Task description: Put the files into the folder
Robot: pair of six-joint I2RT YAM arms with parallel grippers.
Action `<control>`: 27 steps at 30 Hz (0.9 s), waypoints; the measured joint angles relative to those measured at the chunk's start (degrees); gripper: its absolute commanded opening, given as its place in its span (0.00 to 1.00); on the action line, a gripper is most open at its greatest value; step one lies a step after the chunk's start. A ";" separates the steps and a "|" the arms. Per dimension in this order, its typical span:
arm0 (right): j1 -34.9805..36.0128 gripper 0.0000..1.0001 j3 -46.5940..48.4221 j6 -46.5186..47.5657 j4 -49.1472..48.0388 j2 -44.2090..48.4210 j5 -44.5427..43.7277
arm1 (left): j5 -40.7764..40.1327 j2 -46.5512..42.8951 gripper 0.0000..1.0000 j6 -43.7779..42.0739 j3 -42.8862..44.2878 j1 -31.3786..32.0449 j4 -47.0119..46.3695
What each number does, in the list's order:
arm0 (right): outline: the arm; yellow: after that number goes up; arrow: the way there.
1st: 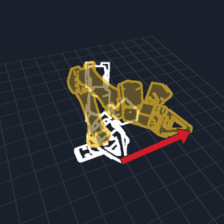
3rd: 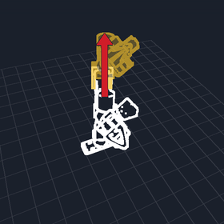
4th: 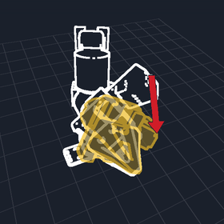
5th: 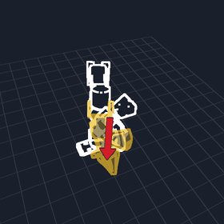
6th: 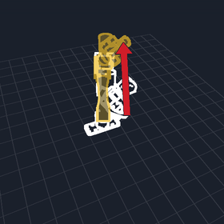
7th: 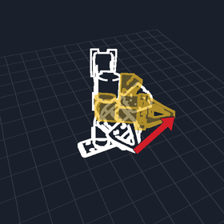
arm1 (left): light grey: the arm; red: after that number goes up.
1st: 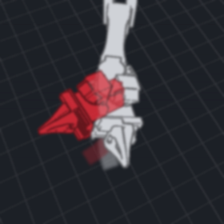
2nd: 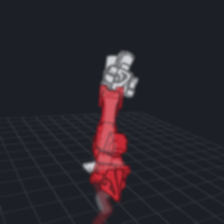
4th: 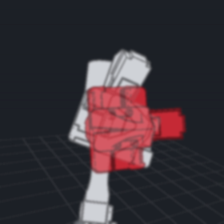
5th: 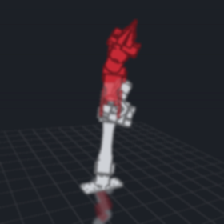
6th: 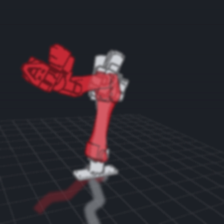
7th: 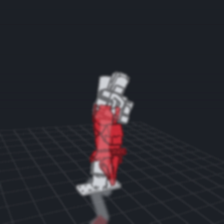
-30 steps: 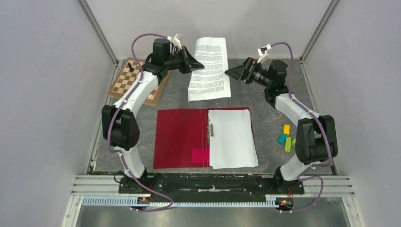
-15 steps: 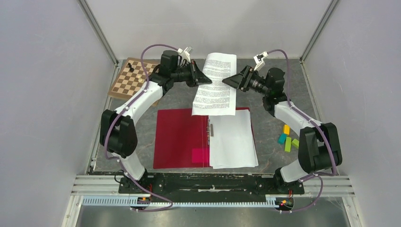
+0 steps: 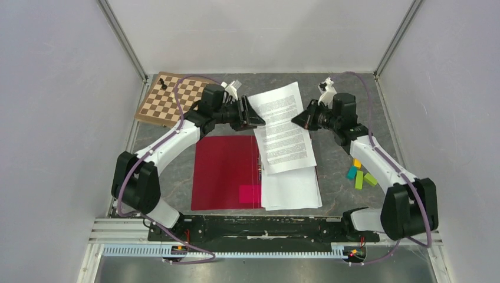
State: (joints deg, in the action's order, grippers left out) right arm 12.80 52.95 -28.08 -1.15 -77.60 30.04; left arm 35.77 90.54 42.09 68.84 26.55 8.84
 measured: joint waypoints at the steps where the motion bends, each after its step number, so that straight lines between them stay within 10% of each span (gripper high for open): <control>1: 0.00 0.00 -0.52 1.25 1.79 1.31 -0.72 | -1.44 -1.07 0.60 -0.13 -0.63 0.46 0.98; 27: 3.06 0.00 -7.32 0.44 11.93 15.02 -0.07 | -19.71 -4.79 0.19 -1.62 -7.08 6.16 11.61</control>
State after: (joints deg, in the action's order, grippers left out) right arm 15.86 45.63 -27.64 10.79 -62.59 29.98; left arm 16.05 85.76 40.47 61.76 32.71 20.45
